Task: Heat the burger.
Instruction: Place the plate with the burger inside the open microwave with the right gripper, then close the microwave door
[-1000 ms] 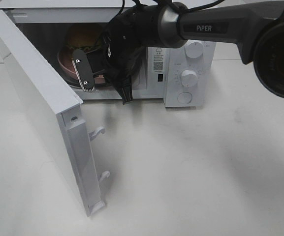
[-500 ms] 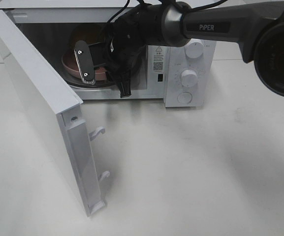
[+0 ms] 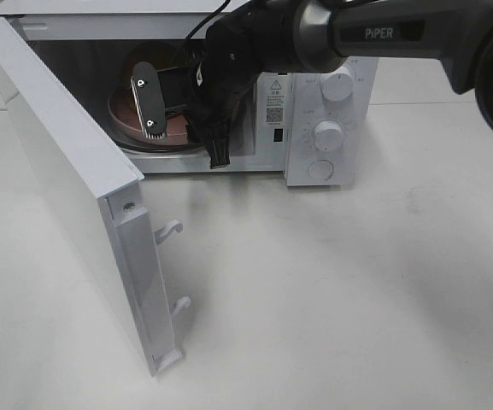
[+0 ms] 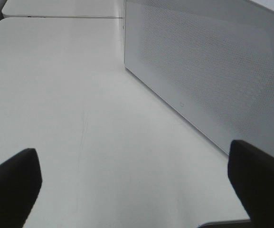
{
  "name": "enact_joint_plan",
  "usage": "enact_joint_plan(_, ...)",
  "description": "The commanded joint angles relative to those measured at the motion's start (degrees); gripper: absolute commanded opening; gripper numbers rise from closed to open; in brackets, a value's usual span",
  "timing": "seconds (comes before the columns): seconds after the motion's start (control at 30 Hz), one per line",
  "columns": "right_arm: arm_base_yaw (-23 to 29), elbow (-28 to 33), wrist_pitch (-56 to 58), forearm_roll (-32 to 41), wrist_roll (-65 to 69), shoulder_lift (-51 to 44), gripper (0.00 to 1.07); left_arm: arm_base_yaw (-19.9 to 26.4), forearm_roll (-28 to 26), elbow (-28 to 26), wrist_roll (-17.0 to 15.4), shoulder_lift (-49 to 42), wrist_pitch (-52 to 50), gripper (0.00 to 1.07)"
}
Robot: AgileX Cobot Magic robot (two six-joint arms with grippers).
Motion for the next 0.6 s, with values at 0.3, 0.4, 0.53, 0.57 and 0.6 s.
enact_joint_plan(0.3,-0.29,9.28,-3.84,0.06,4.98,-6.53,0.7,0.11,-0.34,0.06,-0.34,-0.97,-0.52,1.0)
enact_joint_plan(0.4,-0.29,10.6,-3.9,0.0,4.98,-7.39,0.7,0.11,-0.34,0.06,-0.34,-0.97,-0.52,1.0)
enact_joint_plan(0.53,-0.29,14.09,-5.5,-0.06,5.04,-9.8,0.7,0.11,-0.34,0.06,-0.34,-0.97,-0.52,1.0)
enact_joint_plan(0.57,-0.29,14.09,-5.5,-0.06,5.04,-9.8,0.7,0.11,-0.34,0.06,-0.34,-0.97,-0.52,1.0)
enact_joint_plan(0.6,-0.29,15.64,-5.9,-0.06,5.04,-10.89,0.7,0.11,-0.34,0.06,-0.34,-0.97,-0.52,1.0)
